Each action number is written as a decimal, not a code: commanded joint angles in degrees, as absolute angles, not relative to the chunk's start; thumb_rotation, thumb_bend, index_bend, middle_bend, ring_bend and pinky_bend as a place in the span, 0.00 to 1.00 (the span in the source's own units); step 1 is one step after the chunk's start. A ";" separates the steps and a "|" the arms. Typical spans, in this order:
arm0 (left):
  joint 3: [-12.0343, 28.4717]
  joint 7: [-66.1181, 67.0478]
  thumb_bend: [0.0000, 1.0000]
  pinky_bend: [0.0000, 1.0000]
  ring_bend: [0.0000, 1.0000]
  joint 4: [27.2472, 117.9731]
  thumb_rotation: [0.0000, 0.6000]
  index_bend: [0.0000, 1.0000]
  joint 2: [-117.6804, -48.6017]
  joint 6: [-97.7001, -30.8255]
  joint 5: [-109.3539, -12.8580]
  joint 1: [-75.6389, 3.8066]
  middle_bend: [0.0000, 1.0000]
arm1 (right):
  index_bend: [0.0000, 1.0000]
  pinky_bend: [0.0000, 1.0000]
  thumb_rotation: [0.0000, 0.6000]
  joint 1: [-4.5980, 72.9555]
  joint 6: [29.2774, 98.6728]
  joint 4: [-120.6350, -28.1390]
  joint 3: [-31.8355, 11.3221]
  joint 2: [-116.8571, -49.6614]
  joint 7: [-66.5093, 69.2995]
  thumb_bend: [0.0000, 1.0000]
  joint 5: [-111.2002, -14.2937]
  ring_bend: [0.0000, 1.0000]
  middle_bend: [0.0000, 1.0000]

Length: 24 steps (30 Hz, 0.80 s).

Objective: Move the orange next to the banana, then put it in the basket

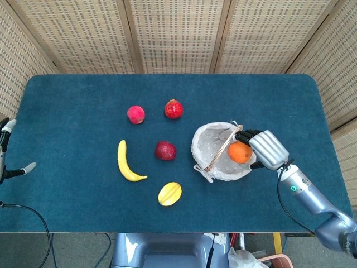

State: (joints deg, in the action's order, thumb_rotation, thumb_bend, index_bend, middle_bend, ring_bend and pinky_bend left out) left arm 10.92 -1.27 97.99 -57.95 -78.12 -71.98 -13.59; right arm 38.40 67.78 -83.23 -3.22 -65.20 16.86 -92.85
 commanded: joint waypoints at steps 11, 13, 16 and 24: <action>10.93 -0.95 0.00 0.00 0.00 98.14 1.00 0.00 -58.02 -78.07 -71.88 -13.56 0.00 | 0.08 0.11 1.00 37.73 67.19 -84.14 -2.95 -63.98 16.22 0.01 -93.35 0.00 0.00; 10.85 -0.95 0.00 0.00 0.00 98.26 1.00 0.00 -58.03 -78.08 -72.11 -13.54 0.00 | 0.08 0.11 1.00 36.94 68.16 -84.98 -2.72 -62.94 15.89 0.01 -93.73 0.00 0.00; 10.71 -0.95 0.00 0.00 0.00 98.39 1.00 0.00 -58.02 -78.21 -72.37 -13.43 0.00 | 0.08 0.11 1.00 35.18 70.45 -86.52 -2.31 -61.09 15.24 0.01 -94.27 0.00 0.00; 9.63 -1.06 0.00 0.00 0.00 98.94 1.00 0.00 -57.93 -79.59 -74.45 -12.43 0.00 | 0.03 0.02 1.00 26.08 77.13 -88.16 1.70 -56.32 7.46 0.00 -94.15 0.00 0.00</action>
